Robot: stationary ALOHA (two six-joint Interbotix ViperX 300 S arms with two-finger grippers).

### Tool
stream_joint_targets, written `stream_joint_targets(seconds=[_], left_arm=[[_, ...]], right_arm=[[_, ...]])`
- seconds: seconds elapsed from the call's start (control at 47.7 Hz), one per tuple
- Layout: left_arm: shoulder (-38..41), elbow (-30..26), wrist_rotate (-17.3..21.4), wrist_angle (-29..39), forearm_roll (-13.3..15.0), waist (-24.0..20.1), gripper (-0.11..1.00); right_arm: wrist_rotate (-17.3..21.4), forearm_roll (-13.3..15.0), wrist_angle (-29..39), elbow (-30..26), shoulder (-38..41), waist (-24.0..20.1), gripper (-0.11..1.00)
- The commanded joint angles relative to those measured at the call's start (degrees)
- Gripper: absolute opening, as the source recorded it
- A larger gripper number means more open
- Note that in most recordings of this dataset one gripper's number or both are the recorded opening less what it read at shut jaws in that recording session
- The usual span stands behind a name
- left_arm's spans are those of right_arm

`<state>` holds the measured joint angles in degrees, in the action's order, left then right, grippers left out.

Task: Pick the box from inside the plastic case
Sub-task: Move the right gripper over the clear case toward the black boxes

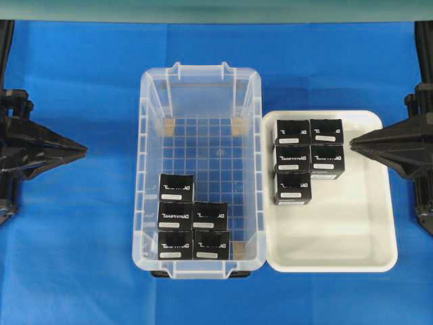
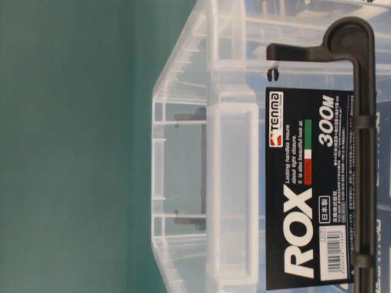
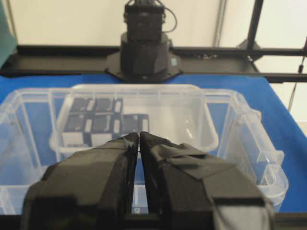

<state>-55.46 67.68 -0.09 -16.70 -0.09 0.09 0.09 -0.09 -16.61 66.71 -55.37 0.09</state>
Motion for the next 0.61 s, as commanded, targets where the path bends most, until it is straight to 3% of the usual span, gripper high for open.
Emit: stream_joint_targets(seconds=[0.0, 0.126, 0.272, 0.419, 0.587], left_arm=[[1.58, -1.85, -1.32, -0.35, -0.62, -0.35, 0.14], [2.55, -2.55, -1.85, -0.35, -0.7, -0.7, 0.01], [3.52, -4.48, -2.55, 4.31, -0.7, -0.53, -0.06], [3.78, -6.94, -2.72, 10.37, -0.7, -0.53, -0.06], [2.64, -7.47, -2.99, 12.66, -0.7, -0.44, -0.06]], right_arm=[[0.62, -0.53, 0.09, -0.44, 1.41, 0.62, 0.14], [2.11, -5.89, 7.29, -2.9, 4.66, 2.2, 0.03], [2.99, -6.06, 15.56, -8.61, 9.23, 2.72, -0.02], [3.34, -6.24, 25.14, -17.49, 16.44, 2.64, -0.02], [6.33, -6.59, 39.64, -28.92, 25.58, 2.72, -0.02]])
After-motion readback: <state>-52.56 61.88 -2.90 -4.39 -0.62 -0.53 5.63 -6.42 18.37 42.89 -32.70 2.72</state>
